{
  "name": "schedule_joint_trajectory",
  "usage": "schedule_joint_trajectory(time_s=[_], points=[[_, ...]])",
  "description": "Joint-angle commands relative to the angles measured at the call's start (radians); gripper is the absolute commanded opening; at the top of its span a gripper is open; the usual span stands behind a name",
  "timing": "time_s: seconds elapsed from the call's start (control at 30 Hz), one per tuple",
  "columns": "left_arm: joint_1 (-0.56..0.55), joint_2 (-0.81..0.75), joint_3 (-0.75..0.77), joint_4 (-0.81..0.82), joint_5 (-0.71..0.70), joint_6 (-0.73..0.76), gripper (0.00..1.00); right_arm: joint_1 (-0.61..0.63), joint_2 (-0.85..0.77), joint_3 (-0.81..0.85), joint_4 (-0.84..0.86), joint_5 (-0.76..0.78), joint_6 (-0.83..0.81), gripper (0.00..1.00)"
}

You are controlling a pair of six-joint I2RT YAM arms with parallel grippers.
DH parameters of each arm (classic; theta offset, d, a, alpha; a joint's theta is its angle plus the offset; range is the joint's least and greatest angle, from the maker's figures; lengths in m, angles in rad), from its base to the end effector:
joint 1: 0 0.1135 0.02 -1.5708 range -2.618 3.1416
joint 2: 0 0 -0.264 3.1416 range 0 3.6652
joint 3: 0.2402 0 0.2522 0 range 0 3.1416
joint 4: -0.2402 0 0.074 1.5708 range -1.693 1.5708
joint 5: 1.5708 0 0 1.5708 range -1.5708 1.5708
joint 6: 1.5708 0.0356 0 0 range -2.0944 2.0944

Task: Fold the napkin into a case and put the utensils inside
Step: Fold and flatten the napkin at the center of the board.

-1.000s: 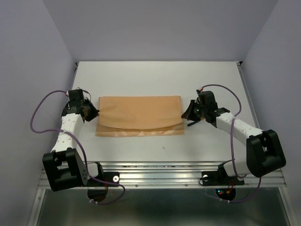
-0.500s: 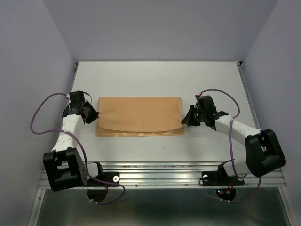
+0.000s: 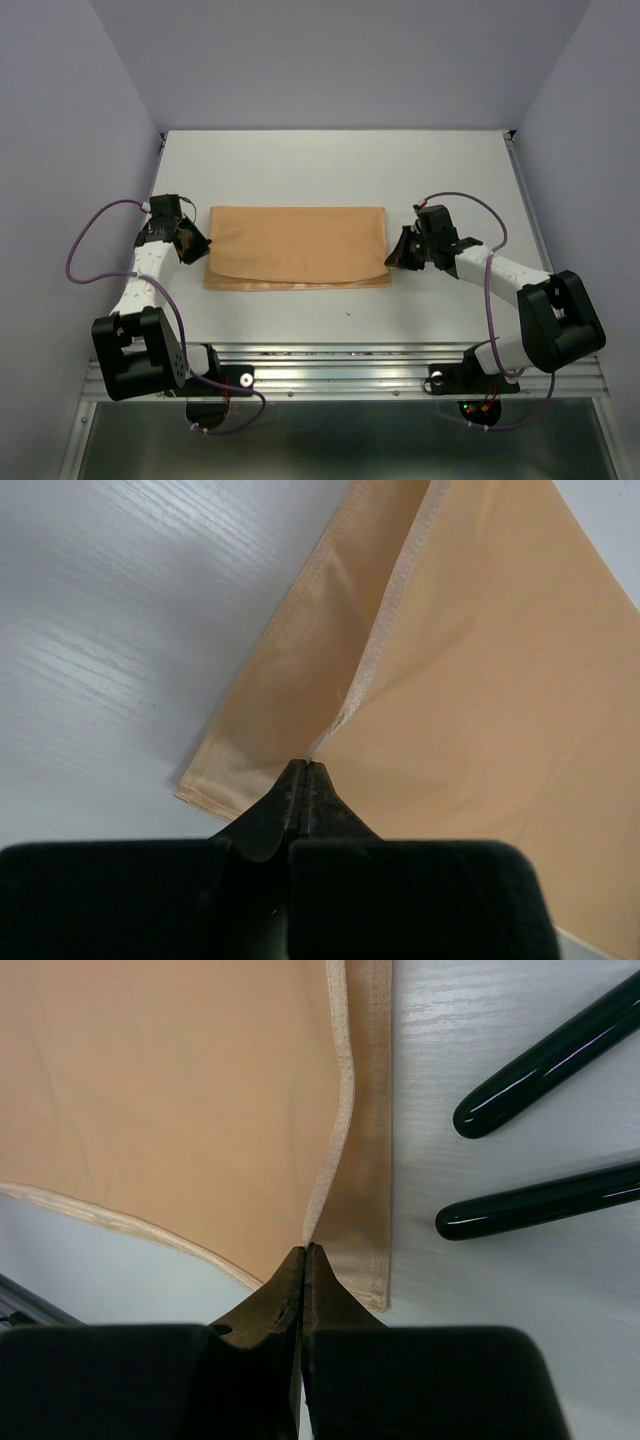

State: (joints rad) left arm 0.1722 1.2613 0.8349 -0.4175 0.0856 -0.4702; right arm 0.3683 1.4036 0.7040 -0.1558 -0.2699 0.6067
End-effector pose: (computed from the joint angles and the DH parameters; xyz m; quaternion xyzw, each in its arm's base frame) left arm 0.2569 0.0416 0.2365 -0.2804 0.8909 -0.0923 0.3453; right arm 0.2514 0.1072 0.1802 0.0636 0.9272 0.2739 0.2475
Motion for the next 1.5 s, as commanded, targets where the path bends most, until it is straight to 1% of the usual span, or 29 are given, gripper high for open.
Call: schedule_joint_trajectory(time_s=[0.0,0.27,0.73,1.07,1.47], points=[[0.01,-0.002,-0.011,0.016,-0.026,-0.008,0.0,0.008,-0.002,-0.009,0.035,-0.003,-0.005,0.01],[0.021,-0.02,0.006,-0.001,-0.043,-0.004,0.0,0.017,-0.038,0.002,0.012,0.017,-0.015,0.01],[0.035,-0.048,0.027,-0.027,-0.052,0.013,0.0,0.026,-0.1,0.003,-0.024,0.0,-0.048,0.01],[0.036,-0.045,-0.008,-0.014,-0.046,0.012,0.0,0.044,-0.075,-0.02,-0.01,-0.008,-0.051,0.01],[0.036,-0.025,-0.005,-0.009,-0.023,0.024,0.0,0.054,-0.051,-0.032,0.006,0.003,-0.039,0.01]])
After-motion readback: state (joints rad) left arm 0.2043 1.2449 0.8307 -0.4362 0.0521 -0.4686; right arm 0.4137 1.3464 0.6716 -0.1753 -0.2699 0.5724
